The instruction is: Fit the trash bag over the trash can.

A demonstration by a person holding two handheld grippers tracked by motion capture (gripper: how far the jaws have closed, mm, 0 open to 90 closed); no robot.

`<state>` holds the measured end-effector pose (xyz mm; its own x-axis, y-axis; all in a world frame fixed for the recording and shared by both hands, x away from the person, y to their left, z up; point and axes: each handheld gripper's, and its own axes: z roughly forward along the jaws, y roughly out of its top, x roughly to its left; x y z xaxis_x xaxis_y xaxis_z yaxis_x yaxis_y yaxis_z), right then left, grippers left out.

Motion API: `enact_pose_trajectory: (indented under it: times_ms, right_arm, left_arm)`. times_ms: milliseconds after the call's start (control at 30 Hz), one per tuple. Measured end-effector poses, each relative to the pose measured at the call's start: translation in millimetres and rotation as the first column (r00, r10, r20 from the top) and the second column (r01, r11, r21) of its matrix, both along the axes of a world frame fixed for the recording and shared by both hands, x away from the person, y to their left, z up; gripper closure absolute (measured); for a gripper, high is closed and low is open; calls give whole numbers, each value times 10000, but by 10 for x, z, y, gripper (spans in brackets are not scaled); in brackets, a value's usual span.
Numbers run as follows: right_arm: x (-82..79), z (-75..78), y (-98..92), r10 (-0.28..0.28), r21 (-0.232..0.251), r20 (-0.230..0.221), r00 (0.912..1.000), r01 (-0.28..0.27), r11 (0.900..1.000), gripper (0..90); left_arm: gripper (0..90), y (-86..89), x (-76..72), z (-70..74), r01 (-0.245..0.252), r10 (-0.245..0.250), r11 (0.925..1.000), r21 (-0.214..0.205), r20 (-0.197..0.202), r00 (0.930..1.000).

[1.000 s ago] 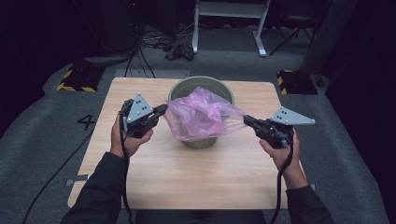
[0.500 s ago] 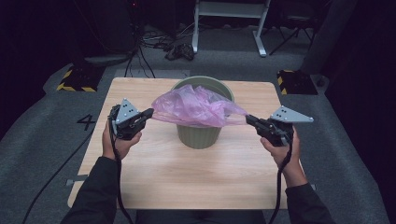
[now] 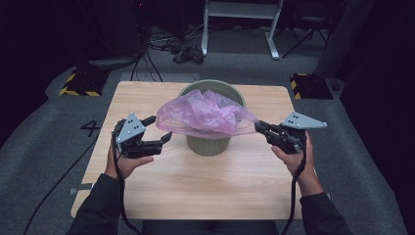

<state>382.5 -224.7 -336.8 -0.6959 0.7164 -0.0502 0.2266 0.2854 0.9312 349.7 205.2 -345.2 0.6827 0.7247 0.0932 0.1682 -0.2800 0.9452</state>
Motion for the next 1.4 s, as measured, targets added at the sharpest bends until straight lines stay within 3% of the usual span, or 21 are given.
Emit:
enact_pose_trajectory:
  times_ms: [167, 300, 433, 533, 700, 767, 833, 867, 900, 933, 1000, 1067, 1233, 1400]
  right_arm:
    - [0, 24, 33, -159, -112, 126, 9998, 161, 9998, 437]
    - [4, 60, 59, -114, -152, 239, 9997, 118, 9998, 336]
    - [23, 118, 97, -157, -205, 314, 9994, 163, 9997, 295]
    - [70, 144, 116, -214, -196, 223, 9995, 218, 9996, 281]
    - [174, 163, 153, -16, -195, -139, 9999, 13, 9998, 276]
    - [209, 157, 163, 88, -235, -371, 9993, -96, 9997, 346]
    - [227, 144, 167, 141, -296, -314, 9994, -151, 9994, 455]
    - [234, 138, 168, 196, -350, -332, 9993, -207, 9992, 526]
    - [237, 132, 165, 232, -430, -344, 9991, -247, 9988, 613]
    - [243, 125, 162, 204, -451, -506, 9985, -227, 9987, 651]
    - [266, 103, 147, 163, -258, -890, 9959, -186, 9995, 743]
    - [265, 88, 138, 65, -379, -873, 9962, -99, 9992, 825]
    - [267, 76, 90, -163, -44, -745, 9971, 160, 9999, 890]
    - [281, 93, 66, -382, 95, -452, 9982, 386, 9992, 900]
  left_arm:
    - [188, 20, -96, 145, 152, -155, 9999, 68, 339, 9993]
    - [168, 18, -82, 309, 369, -366, 9993, -40, 525, 9979]
    - [152, -71, 47, 499, 900, -900, 9959, 19, 469, 9948]
    - [153, -143, 181, 602, 820, -823, 9966, 93, 380, 9959]
    - [160, -271, 464, 719, 1115, -1111, 9928, 428, -124, 9937]
    - [207, -336, 561, 715, 1347, -1329, 9884, 704, -296, 9907]
    - [282, -386, 648, 695, 1223, -1185, 9876, 981, -438, 9920]
    - [388, -399, 686, 681, 1327, -1281, 9849, 1115, -478, 9906]
    - [498, -412, 705, 669, 966, -944, 9858, 1372, -219, 9953]
    - [601, -412, 722, 652, 620, -624, 9896, 1301, -13, 9981]
    - [746, -392, 751, 619, 617, -636, 9919, 1113, 130, 9979]
    - [866, -365, 767, 584, 771, -789, 9934, 852, 187, 9967]
    - [900, -298, 812, 486, 260, -265, 9957, 893, 46, 9996]
    - [900, -107, 830, 368, -264, 264, 9995, 198, 14, 9997]
